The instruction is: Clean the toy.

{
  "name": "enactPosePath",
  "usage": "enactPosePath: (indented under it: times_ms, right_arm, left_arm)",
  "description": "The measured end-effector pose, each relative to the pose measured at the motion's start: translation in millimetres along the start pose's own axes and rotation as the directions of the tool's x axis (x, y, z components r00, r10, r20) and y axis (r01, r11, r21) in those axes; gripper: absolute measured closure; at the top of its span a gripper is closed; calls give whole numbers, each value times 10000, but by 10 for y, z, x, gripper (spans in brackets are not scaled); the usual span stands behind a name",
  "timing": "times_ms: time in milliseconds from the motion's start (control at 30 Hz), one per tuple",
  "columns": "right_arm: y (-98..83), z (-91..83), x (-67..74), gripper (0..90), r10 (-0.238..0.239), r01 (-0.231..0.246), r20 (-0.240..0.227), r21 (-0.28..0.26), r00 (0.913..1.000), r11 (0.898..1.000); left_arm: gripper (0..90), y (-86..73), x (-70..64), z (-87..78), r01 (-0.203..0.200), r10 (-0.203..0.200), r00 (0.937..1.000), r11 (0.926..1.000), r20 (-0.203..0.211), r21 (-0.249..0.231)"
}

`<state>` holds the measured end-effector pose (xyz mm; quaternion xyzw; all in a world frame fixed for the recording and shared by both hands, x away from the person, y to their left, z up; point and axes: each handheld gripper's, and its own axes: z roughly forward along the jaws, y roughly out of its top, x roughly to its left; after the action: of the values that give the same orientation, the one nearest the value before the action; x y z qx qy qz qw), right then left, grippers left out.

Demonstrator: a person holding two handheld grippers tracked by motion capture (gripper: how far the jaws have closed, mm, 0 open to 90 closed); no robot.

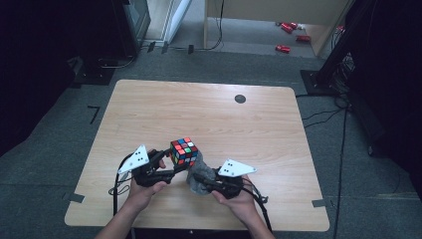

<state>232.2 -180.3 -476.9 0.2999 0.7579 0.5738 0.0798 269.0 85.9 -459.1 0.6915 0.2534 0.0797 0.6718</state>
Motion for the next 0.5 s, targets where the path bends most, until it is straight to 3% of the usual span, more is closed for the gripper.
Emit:
enactPosePath:
  times_ms: [133, 200, 300, 400, 500]
  right_arm:
    - [23, 147, 246, 686, -326, 314, -261, -469, 9991, 9984]
    - [31, 191, 309, 686, -173, 156, -225, -737, 9996, 9972]
    - [12, 208, 274, 687, 424, -396, 277, -954, 9987, 9947]
    - [-10, 124, 105, 689, 1464, -1309, 1037, -1436, 9838, 9810]
    - [-51, 35, -29, 689, 1951, -1618, 1973, -1729, 9607, 9716]
  left_arm:
    - [346, -28, -25, 27, 116, -118, 9998, 9999, -151, -101]
    - [346, -32, -31, 32, 222, -223, 9997, 9997, -84, -122]
    - [346, -28, -31, 28, 229, -230, 9997, 9996, -90, -148]
    - [346, -16, -28, 15, 242, -244, 9996, 9995, -103, -218]
    - [346, -15, -27, 18, 167, -168, 9998, 9998, -136, -107]
